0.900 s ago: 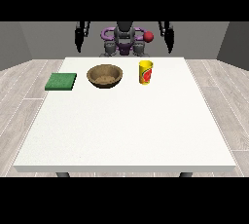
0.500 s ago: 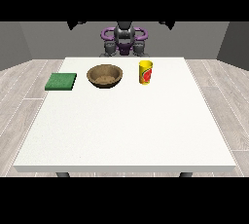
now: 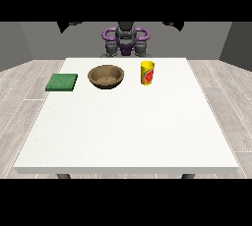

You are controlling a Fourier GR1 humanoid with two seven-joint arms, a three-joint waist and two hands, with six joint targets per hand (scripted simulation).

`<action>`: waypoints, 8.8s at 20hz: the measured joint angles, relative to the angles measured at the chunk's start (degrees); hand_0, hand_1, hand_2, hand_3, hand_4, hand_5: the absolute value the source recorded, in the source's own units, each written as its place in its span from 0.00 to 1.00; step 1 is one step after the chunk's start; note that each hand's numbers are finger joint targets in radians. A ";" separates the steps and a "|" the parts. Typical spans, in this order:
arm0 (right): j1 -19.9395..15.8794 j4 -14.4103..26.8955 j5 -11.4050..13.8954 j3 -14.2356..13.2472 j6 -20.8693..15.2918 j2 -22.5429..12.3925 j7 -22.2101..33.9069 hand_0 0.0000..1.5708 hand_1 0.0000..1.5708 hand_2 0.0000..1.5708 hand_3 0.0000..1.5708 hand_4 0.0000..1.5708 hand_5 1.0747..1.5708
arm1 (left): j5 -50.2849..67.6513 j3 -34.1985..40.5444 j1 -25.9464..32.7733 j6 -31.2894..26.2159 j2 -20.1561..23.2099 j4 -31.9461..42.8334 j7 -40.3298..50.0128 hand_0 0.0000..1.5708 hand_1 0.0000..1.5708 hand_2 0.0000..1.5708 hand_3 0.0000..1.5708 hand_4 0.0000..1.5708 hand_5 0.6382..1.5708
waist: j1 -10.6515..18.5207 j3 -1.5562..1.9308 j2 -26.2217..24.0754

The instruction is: Pick the cup and pour the ball into the bowl, then pick the bowl and place it on the pad

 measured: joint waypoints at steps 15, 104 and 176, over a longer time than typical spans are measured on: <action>-4.21 5.09 2.89 0.26 2.79 1.75 -9.26 0.00 0.00 0.00 0.00 0.00 1.00 | -5.86 0.91 -4.63 1.19 -4.72 20.56 -25.33 0.00 0.00 0.00 0.00 0.00 0.94 | -3.14 -0.02 11.00; -12.32 38.89 1.06 -8.84 16.64 -8.30 -17.68 0.00 0.00 0.00 0.00 0.00 1.00 | -104.07 -55.29 -52.45 5.26 -7.48 67.48 16.46 0.92 0.92 1.00 1.00 0.98 0.53 | -4.12 0.03 0.08; -32.66 59.06 25.70 8.19 -33.24 4.02 7.16 1.00 1.00 1.00 0.50 0.52 1.00 | -13.00 -2.30 -7.87 1.53 -0.26 32.94 -20.17 0.00 0.00 0.00 0.00 0.64 0.82 | 4.28 -0.27 -0.83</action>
